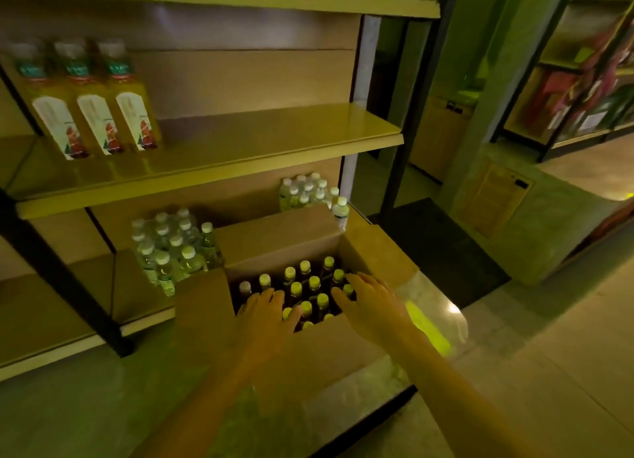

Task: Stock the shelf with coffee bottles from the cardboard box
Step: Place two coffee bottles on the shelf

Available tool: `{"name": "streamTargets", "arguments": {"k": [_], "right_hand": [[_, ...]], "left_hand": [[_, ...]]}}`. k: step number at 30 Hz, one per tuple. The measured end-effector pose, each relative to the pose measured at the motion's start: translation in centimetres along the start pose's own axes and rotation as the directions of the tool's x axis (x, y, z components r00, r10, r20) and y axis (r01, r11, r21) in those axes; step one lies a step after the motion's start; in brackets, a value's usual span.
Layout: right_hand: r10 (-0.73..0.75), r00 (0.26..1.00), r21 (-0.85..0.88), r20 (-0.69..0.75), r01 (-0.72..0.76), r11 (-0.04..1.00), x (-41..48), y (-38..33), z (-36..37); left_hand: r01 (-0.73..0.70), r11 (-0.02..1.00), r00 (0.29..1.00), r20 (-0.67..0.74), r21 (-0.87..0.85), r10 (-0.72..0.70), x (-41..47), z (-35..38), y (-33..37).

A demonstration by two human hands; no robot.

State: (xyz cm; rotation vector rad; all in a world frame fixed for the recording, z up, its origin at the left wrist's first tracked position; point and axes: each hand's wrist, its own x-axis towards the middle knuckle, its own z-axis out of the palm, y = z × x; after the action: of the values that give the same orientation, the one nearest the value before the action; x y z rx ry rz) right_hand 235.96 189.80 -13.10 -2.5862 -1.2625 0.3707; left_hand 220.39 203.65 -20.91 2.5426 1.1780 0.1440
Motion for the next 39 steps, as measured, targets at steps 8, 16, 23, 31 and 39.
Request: {"name": "streamTargets", "arguments": {"k": [8, 16, 23, 31, 39], "right_hand": [[-0.043, 0.99, 0.072, 0.136, 0.033, 0.997, 10.9, 1.4, 3.2], [-0.015, 0.91, 0.443, 0.414, -0.187, 0.877, 18.3, 4.5, 7.5], [-0.042, 0.837, 0.534, 0.546, -0.308, 0.788, 22.5, 5.2, 11.0], [0.078, 0.776, 0.49, 0.626, -0.47, 0.734, 26.9, 5.1, 16.9], [0.052, 0.738, 0.47, 0.673, -0.481, 0.74, 29.8, 6.0, 22.5]], "left_hand": [[0.134, 0.988, 0.989, 0.074, -0.081, -0.128, 7.1, 3.2, -1.4], [0.493, 0.786, 0.87, 0.235, -0.374, -0.434, 10.1, 7.5, -0.2], [0.631, 0.498, 0.744, 0.28, -0.595, -0.607, 12.3, 9.5, -2.1], [0.678, 0.417, 0.714, 0.405, -0.606, -0.571, 14.8, 13.8, -3.2], [0.754, 0.228, 0.619, 0.548, -0.617, -0.563, 17.4, 18.4, -6.9]]}}
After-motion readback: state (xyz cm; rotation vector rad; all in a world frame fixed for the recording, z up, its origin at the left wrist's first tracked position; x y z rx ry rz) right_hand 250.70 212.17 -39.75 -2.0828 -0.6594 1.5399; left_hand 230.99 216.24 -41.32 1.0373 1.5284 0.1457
